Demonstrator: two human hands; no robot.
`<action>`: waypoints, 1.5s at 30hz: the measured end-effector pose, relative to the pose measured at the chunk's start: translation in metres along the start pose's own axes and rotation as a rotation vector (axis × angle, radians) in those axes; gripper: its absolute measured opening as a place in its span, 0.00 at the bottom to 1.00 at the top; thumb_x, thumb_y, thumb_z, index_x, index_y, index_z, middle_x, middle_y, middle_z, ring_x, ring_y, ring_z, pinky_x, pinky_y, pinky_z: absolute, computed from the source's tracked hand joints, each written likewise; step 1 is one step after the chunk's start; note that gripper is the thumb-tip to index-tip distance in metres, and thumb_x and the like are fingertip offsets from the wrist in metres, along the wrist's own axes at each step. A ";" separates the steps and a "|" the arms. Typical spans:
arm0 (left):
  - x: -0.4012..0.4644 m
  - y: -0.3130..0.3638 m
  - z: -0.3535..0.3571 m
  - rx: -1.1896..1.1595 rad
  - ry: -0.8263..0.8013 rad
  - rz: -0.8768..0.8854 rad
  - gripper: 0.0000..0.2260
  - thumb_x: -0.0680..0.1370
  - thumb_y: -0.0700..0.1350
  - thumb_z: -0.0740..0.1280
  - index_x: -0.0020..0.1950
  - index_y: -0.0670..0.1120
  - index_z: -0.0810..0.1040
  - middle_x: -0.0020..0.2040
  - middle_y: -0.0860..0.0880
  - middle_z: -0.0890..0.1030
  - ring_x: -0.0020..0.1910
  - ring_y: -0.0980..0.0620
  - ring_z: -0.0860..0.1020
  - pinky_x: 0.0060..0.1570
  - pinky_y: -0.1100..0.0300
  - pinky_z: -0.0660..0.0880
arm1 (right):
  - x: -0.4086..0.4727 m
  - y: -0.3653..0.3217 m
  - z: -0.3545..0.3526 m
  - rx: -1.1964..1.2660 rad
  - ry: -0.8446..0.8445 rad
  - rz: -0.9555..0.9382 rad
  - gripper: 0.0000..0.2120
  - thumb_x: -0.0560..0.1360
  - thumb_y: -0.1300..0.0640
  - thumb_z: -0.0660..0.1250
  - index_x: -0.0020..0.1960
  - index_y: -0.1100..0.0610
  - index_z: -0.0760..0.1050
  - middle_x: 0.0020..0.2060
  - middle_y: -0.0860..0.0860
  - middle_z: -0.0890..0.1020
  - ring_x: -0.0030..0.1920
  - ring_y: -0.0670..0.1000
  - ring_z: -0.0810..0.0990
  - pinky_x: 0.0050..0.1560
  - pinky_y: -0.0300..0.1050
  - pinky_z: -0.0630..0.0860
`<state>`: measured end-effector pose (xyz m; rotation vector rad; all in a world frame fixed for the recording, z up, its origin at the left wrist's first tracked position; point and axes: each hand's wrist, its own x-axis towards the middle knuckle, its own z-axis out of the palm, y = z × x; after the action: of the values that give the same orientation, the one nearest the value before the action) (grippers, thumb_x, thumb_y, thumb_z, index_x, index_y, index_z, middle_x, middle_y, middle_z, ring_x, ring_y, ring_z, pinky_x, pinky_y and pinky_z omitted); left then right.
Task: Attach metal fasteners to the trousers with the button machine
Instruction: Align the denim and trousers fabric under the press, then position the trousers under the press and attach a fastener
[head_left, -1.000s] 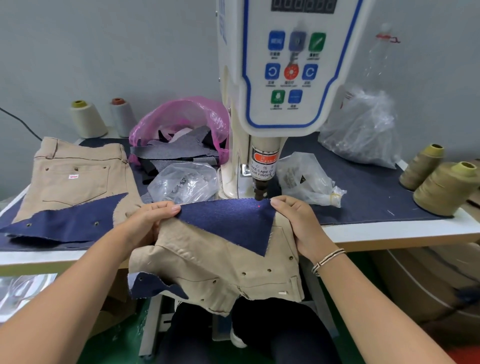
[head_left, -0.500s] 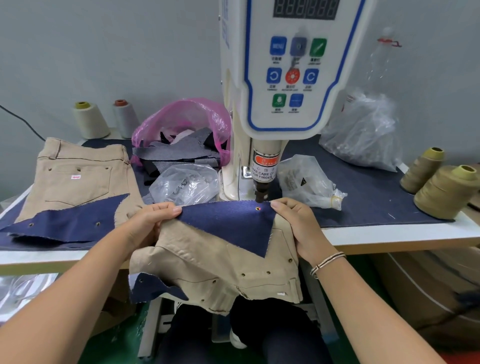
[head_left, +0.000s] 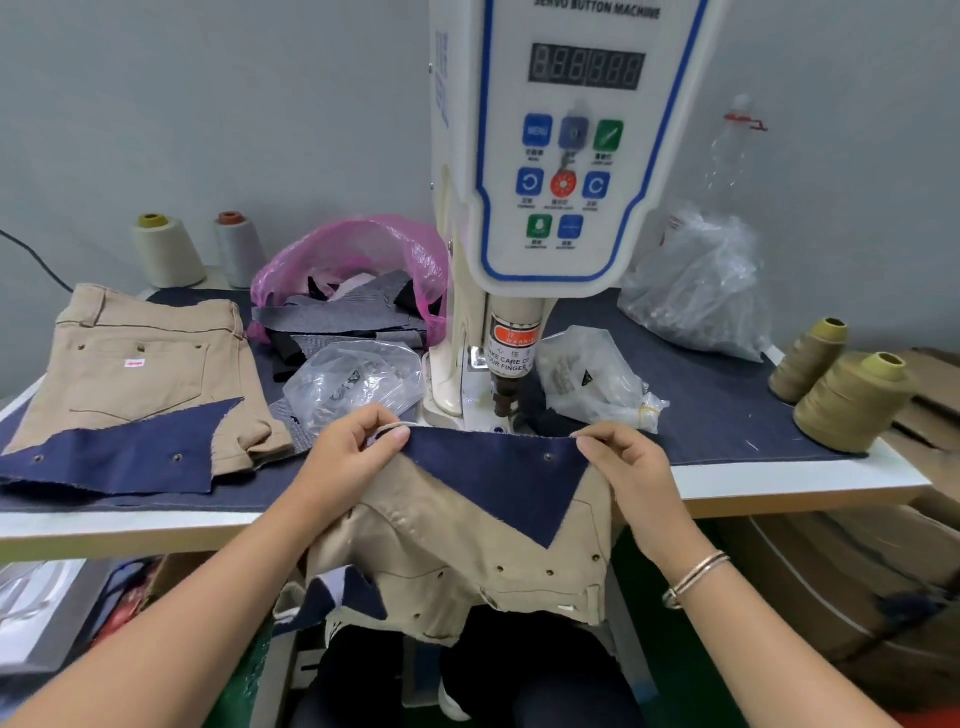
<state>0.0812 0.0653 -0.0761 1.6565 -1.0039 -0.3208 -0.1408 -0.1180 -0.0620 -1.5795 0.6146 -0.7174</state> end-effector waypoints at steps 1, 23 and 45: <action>0.001 0.000 0.005 0.017 0.006 0.005 0.08 0.72 0.48 0.65 0.38 0.44 0.75 0.32 0.53 0.72 0.33 0.59 0.68 0.36 0.66 0.64 | 0.001 -0.003 -0.006 -0.042 -0.023 0.006 0.10 0.76 0.62 0.67 0.42 0.49 0.81 0.39 0.44 0.83 0.43 0.41 0.80 0.43 0.31 0.75; 0.008 -0.007 0.007 -0.112 0.024 -0.132 0.07 0.69 0.45 0.67 0.31 0.46 0.74 0.25 0.57 0.70 0.28 0.60 0.66 0.34 0.61 0.63 | 0.134 -0.015 0.015 -1.879 0.005 -0.159 0.12 0.77 0.56 0.56 0.53 0.52 0.77 0.53 0.51 0.73 0.57 0.54 0.71 0.65 0.54 0.57; 0.010 -0.010 0.008 -0.082 0.057 -0.167 0.08 0.67 0.47 0.67 0.29 0.47 0.73 0.26 0.55 0.70 0.29 0.56 0.66 0.35 0.58 0.62 | 0.127 -0.013 0.003 -1.826 0.051 -0.104 0.08 0.78 0.57 0.57 0.45 0.52 0.75 0.44 0.49 0.68 0.52 0.51 0.72 0.66 0.76 0.40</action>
<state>0.0867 0.0525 -0.0850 1.6687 -0.8012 -0.4180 -0.0540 -0.2077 -0.0360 -3.2337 1.4004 -0.0765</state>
